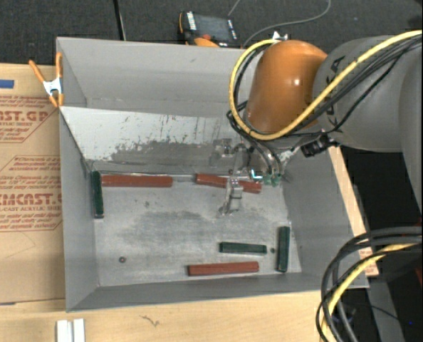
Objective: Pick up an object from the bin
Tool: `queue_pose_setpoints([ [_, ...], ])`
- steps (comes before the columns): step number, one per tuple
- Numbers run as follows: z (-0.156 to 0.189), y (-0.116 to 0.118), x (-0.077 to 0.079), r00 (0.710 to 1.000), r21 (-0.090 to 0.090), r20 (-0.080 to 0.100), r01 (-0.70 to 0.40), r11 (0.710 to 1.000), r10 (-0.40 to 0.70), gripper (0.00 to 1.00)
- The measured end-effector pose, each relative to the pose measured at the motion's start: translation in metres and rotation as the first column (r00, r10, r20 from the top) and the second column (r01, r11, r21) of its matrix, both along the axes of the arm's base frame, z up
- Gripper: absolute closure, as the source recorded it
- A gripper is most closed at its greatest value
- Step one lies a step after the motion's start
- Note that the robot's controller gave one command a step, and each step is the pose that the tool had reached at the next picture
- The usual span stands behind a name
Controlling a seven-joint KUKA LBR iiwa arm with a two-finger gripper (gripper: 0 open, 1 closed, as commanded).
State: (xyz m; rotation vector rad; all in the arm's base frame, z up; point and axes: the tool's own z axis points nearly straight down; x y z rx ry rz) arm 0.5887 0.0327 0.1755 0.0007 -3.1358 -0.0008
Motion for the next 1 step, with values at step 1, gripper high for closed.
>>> queue_pose_setpoints([
  [1,-0.1088,-0.0490,-0.0293,0.993,-0.001,-0.001,0.121,0.993,-0.121,0.00],
])
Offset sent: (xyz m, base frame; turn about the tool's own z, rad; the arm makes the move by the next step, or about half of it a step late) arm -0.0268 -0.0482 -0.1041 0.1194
